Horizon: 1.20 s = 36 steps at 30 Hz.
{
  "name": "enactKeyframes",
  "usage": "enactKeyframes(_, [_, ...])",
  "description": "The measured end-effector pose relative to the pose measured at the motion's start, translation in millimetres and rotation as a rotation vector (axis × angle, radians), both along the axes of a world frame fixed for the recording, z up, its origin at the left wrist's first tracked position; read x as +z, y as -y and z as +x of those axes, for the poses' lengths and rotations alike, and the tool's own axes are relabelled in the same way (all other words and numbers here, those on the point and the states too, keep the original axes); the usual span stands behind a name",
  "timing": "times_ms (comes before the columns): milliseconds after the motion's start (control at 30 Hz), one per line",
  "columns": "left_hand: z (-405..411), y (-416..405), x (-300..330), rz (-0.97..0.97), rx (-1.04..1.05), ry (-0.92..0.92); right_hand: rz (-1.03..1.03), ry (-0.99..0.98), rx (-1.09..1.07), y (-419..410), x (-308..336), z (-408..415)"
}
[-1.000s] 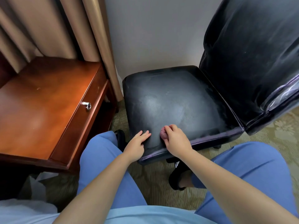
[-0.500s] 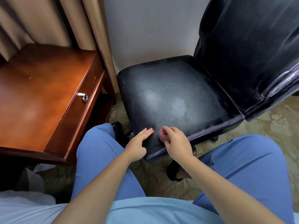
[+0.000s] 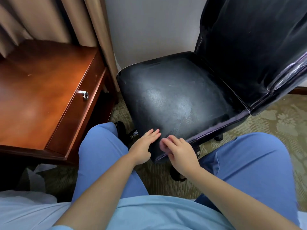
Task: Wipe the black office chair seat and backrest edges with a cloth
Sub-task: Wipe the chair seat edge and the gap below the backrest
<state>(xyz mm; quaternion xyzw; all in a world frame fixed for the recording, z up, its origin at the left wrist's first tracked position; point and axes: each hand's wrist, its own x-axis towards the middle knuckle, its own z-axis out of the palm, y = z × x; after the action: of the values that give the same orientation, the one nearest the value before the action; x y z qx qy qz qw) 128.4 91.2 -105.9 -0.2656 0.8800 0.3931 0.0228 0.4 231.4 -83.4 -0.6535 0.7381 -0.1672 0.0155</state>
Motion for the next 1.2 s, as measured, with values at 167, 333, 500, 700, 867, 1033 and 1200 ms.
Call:
enactKeyframes(167, [0, -1, 1, -0.018, -0.02, -0.004, 0.042, -0.169, 0.223, -7, -9, 10])
enactKeyframes(333, [1, -1, -1, -0.027, -0.011, -0.021, -0.086, -0.048, -0.064, -6, -10, 9])
enactKeyframes(500, [0, 1, 0, -0.048, -0.021, -0.011, -0.028, -0.263, 0.213, -13, -19, 14])
enactKeyframes(700, [0, -3, 2, -0.049, -0.003, -0.028, -0.062, -0.364, 0.305, -7, -29, 23])
enactKeyframes(867, [0, -1, 2, -0.05, -0.009, -0.039, -0.098, -0.261, 0.093, -11, -28, 27])
enactKeyframes(1033, [0, -1, 1, -0.07, 0.002, -0.043, -0.044, -0.423, 0.419, -13, -37, 30])
enactKeyframes(1200, [0, -1, 2, -0.045, 0.014, -0.055, -0.141, -0.293, 0.111, -10, -26, 27])
